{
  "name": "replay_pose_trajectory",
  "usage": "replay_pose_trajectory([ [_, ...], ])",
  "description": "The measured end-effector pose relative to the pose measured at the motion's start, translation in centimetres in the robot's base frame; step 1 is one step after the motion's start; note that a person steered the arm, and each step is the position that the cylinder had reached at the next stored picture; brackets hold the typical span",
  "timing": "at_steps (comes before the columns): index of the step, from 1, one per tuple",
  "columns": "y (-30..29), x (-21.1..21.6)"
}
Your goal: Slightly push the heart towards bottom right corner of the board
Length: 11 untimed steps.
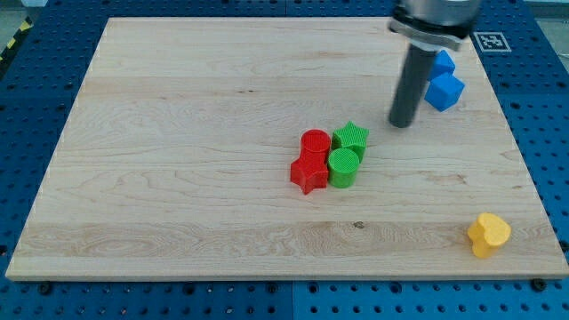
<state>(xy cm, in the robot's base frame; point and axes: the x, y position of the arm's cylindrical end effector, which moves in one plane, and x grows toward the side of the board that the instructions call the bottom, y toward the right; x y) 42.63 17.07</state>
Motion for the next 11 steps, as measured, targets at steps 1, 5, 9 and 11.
replay_pose_trajectory([
  [1,1.8,4.8],
  [5,2.6,19.2],
  [9,7.9,19.2],
  [11,7.6,19.2],
])
